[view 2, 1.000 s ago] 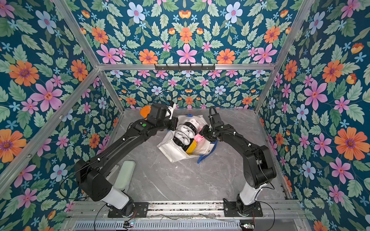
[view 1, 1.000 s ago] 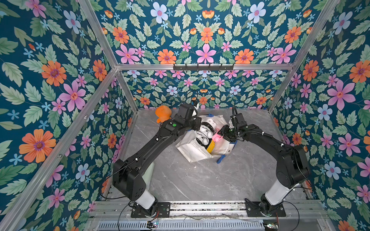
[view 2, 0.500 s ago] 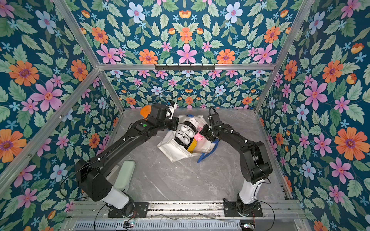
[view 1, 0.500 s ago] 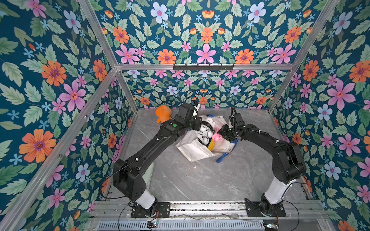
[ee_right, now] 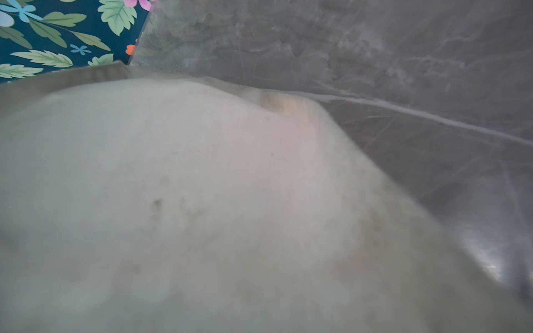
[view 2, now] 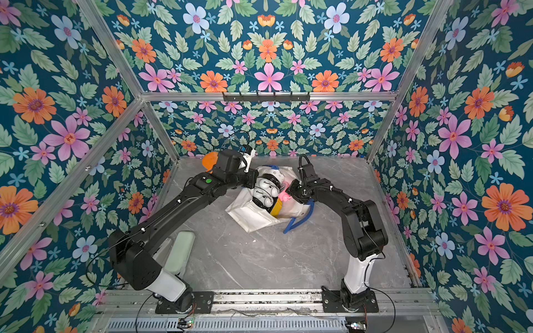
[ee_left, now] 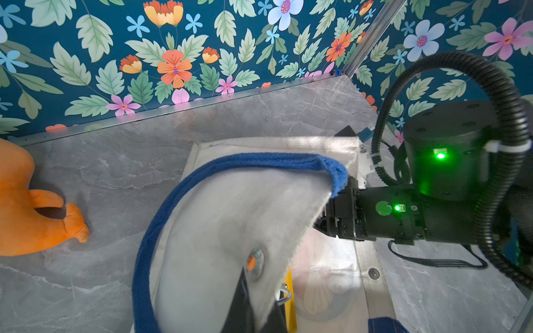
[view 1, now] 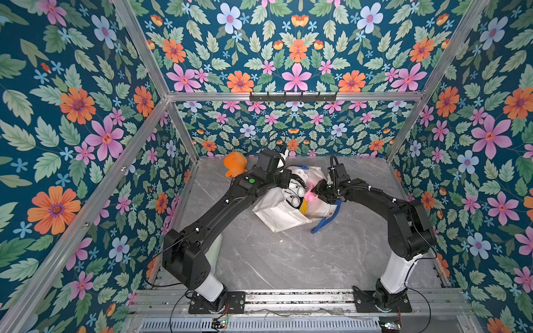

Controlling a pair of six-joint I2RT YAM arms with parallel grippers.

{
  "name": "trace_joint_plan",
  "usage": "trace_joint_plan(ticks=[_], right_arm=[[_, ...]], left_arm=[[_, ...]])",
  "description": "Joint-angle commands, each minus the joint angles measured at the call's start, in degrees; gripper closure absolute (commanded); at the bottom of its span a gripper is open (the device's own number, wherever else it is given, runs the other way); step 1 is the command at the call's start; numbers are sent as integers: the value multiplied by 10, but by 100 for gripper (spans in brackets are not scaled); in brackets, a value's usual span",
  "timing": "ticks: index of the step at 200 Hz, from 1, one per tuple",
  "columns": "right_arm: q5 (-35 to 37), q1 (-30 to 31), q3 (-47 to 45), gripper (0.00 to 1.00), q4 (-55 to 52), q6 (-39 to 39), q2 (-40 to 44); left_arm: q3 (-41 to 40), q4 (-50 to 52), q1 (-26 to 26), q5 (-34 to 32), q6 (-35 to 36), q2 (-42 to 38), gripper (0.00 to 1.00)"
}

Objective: Take the alarm clock out of the canvas bag
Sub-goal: Pick up the alarm from the canvas bag.

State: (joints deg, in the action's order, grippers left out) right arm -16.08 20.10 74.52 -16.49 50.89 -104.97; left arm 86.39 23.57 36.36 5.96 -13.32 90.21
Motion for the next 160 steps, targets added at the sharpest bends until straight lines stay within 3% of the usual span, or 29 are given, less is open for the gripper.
trace_joint_plan(ticks=[1,54,81,115,160], right_arm=[[-2,1,0,51,-5,21,-8],[-12,2,-11,64,42,26,-2],[-9,2,-16,78,67,25,8],[-8,0,-8,84,67,19,6],[-12,1,2,84,76,19,-2]], left_arm=[[3,-54,0,9,5,-5,100],[2,-54,0,13,4,-3,100],[3,-59,0,13,3,-5,100],[6,-66,0,20,1,-9,100],[6,-70,0,31,-3,-9,100]])
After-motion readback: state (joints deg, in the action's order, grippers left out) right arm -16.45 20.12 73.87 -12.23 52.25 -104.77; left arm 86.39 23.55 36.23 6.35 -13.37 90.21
